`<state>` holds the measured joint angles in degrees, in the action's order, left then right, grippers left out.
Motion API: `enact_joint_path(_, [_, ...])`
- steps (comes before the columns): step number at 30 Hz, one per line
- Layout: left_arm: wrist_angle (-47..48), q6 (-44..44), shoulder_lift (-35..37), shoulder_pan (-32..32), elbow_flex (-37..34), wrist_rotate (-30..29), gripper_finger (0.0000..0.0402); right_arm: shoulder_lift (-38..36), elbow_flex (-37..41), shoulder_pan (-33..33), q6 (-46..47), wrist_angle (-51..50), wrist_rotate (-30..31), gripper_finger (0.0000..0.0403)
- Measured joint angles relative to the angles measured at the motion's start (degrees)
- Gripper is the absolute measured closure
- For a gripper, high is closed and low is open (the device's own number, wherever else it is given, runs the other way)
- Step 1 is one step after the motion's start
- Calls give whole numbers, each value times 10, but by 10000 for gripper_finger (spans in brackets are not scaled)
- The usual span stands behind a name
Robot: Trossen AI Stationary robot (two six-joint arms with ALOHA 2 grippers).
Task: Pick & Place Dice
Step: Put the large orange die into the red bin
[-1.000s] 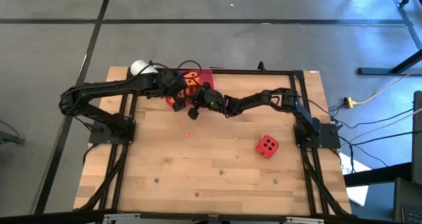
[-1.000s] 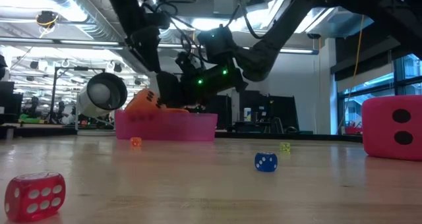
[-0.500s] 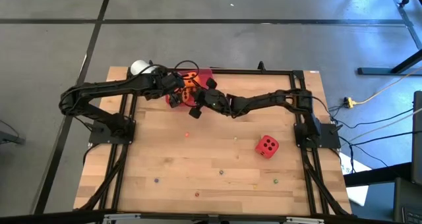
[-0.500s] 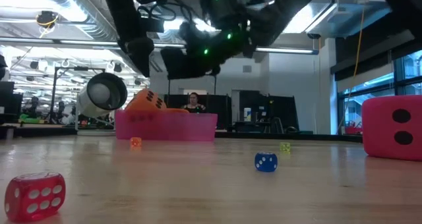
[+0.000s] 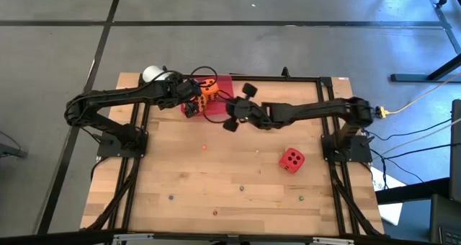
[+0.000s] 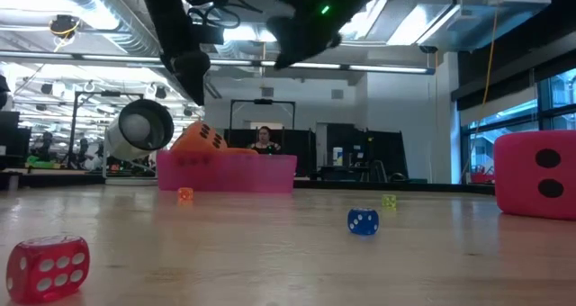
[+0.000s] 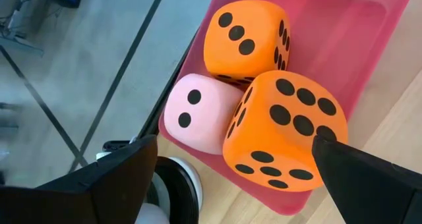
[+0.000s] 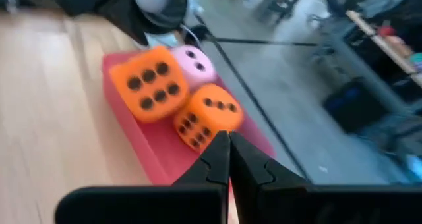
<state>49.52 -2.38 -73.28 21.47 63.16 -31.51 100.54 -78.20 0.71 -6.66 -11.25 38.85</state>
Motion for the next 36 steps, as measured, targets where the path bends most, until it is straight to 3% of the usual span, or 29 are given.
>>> enact_joint_path(7, [1,-4,-12,0,0,1,5,-90,0,63,60,-176,99,399])
enact_joint_path(17, [19,-7,-60,2,0,-49,5,-138,0,138,365,-451,184,399])
enact_joint_path(22, [31,-32,-73,8,0,-63,5,-121,0,163,451,-471,190,399])
enact_joint_path(36, [109,-77,-80,27,-1,-59,5,-108,0,183,472,-471,201,399])
